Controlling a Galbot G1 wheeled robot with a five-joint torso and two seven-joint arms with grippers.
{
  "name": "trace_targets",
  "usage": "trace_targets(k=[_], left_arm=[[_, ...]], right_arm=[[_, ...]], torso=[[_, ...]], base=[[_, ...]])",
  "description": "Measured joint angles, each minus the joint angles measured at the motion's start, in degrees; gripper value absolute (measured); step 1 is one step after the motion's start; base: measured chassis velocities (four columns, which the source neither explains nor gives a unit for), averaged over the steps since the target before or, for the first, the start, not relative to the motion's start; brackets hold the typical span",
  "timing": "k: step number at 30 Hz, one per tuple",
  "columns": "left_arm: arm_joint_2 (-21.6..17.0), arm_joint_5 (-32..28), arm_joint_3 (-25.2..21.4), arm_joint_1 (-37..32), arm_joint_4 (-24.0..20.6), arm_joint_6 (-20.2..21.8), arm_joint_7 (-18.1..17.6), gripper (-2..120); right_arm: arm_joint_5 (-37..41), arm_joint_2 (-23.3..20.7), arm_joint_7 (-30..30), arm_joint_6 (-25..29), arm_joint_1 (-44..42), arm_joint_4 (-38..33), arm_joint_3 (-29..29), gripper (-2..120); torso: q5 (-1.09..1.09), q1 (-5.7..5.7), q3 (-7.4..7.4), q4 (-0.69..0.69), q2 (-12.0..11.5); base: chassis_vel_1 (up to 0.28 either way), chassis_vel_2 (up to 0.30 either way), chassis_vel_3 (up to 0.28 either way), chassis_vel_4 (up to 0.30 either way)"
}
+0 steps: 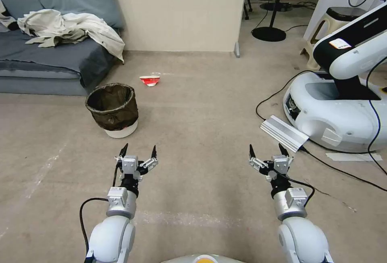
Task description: Pick up the trash can from the floor.
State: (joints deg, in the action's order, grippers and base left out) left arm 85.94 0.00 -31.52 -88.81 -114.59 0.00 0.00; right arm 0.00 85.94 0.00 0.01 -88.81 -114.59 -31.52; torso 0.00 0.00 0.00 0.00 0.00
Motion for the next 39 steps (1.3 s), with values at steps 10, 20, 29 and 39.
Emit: trace_targets(k=[10, 20, 29, 39], left_arm=[[0.0, 0.0, 0.0, 0.0, 0.0, 0.0, 0.0, 100], [0.0, 0.0, 0.0, 0.0, 0.0, 0.0, 0.0, 100], [0.0, 0.0, 0.0, 0.0, 0.0, 0.0, 0.0, 100], [0.0, 0.0, 0.0, 0.0, 0.0, 0.0, 0.0, 100]], right_arm=[[0.0, 0.0, 0.0, 0.0, 0.0, 0.0, 0.0, 100], [0.0, 0.0, 0.0, 0.0, 0.0, 0.0, 0.0, 100], [0.0, 0.0, 0.0, 0.0, 0.0, 0.0, 0.0, 100], [0.0, 0.0, 0.0, 0.0, 0.0, 0.0, 0.0, 100]], torso=[[0.0, 0.0, 0.0, 0.0, 0.0], [0.0, 0.0, 0.0, 0.0, 0.0], [0.0, 0.0, 0.0, 0.0, 0.0], [0.0, -0.01, 0.0, 0.0, 0.0]], base=[[0.0, 0.0, 0.0, 0.0], [0.0, 0.0, 0.0, 0.0], [0.0, 0.0, 0.0, 0.0], [0.0, 0.0, 0.0, 0.0]])
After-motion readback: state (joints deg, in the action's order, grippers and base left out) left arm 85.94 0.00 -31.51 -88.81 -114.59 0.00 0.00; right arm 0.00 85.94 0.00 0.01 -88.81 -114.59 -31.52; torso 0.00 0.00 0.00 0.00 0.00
